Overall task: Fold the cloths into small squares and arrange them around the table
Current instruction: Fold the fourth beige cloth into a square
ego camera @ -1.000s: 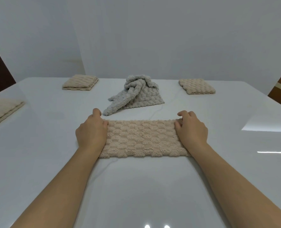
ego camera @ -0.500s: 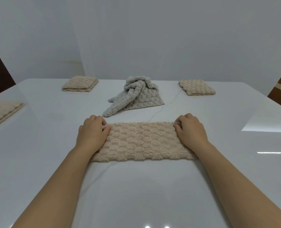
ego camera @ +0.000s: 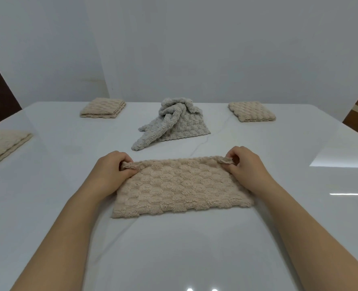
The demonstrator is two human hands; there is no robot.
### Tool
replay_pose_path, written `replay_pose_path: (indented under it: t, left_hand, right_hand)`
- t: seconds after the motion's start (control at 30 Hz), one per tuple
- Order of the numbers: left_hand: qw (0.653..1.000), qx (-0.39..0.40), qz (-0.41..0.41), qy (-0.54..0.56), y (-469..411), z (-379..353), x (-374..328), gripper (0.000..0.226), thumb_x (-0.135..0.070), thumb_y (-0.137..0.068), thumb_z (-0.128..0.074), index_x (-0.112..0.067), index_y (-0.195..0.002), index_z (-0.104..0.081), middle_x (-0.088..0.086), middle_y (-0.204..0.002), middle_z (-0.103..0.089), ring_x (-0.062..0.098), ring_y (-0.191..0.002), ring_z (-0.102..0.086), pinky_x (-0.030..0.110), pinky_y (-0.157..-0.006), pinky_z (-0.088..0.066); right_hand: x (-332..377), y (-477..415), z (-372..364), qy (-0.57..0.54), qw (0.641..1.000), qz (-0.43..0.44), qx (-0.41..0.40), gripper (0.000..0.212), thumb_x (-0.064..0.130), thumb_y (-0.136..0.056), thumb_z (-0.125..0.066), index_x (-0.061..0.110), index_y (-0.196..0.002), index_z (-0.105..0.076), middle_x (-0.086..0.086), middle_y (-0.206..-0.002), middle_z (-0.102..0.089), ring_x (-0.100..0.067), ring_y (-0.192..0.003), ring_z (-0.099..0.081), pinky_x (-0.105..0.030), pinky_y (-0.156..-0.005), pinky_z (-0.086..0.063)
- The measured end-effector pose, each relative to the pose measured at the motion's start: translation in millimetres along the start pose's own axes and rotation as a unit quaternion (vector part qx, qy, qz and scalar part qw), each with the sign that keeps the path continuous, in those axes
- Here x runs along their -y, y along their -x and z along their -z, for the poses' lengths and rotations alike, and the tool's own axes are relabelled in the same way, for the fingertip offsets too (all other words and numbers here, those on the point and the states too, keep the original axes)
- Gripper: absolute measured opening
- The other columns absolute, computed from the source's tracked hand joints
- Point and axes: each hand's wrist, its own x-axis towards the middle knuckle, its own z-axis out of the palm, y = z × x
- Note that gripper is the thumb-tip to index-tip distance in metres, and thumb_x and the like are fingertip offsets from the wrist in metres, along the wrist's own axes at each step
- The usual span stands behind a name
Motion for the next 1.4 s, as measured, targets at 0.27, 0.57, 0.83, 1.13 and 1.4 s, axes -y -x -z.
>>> replay_pose_path:
  t: [0.27,0.57,0.83,1.13,1.4]
  left_hand:
    - [0.954,-0.007,0.021,0.299,0.4,8.2,-5.4,0.015,-0.004,-0.084,-0.070,-0.017,-0.091,-0.066,-0.003,-0.078,-0.065,0.008,-0.071,-0.059,0.017,-0.064,-0.048]
    - [0.844,0.063,0.053,0.530,4.1,17.4,-13.1,0.032,-0.030,-0.066,-0.085,-0.017,-0.071,-0.057,-0.005,-0.064,-0.065,0.006,-0.056,-0.062,0.016,-0.051,-0.050]
    - [0.845,0.082,0.108,0.517,3.9,17.9,-13.3,0.093,-0.053,-0.030,-0.095,-0.006,-0.104,-0.067,0.013,-0.097,-0.071,0.021,-0.082,-0.069,0.028,-0.067,-0.058]
    - [0.893,0.082,0.205,0.391,4.9,12.3,-14.8,0.016,-0.023,-0.096,-0.058,-0.010,-0.090,-0.065,0.011,-0.089,-0.067,0.017,-0.068,-0.062,0.026,-0.056,-0.050]
    - [0.990,-0.104,0.089,-0.036,0.7,-20.2,-15.7,0.006,-0.036,-0.090,-0.060,-0.031,-0.093,-0.061,-0.008,-0.083,-0.064,0.019,-0.083,-0.060,0.035,-0.070,-0.048]
  right_hand:
    - [2.3,7.1,8.9,-0.424,0.903,-0.058,-0.031,0.015,-0.007,-0.089,-0.061,0.008,-0.089,-0.060,-0.005,-0.077,-0.064,-0.007,-0.064,-0.058,-0.016,-0.059,-0.048]
    - [10.3,10.8,16.4,-0.599,0.793,-0.105,0.029,0.016,0.009,-0.098,-0.047,0.005,-0.100,-0.063,-0.014,-0.091,-0.072,-0.024,-0.080,-0.070,-0.036,-0.071,-0.060]
    - [17.2,12.3,15.9,-0.527,0.842,-0.117,-0.023,0.013,0.015,-0.099,-0.052,0.014,-0.094,-0.064,-0.006,-0.086,-0.073,-0.018,-0.075,-0.070,-0.031,-0.066,-0.059]
    - [12.9,10.3,20.7,-0.413,0.892,-0.185,0.012,0.016,0.022,-0.096,-0.059,0.009,-0.095,-0.068,-0.004,-0.085,-0.068,-0.019,-0.076,-0.062,-0.026,-0.062,-0.053]
    - [-0.2,4.9,1.6,-0.009,0.993,-0.078,-0.090,0.008,0.031,-0.093,-0.059,0.031,-0.088,-0.066,0.016,-0.083,-0.065,-0.012,-0.083,-0.062,-0.033,-0.074,-0.050]
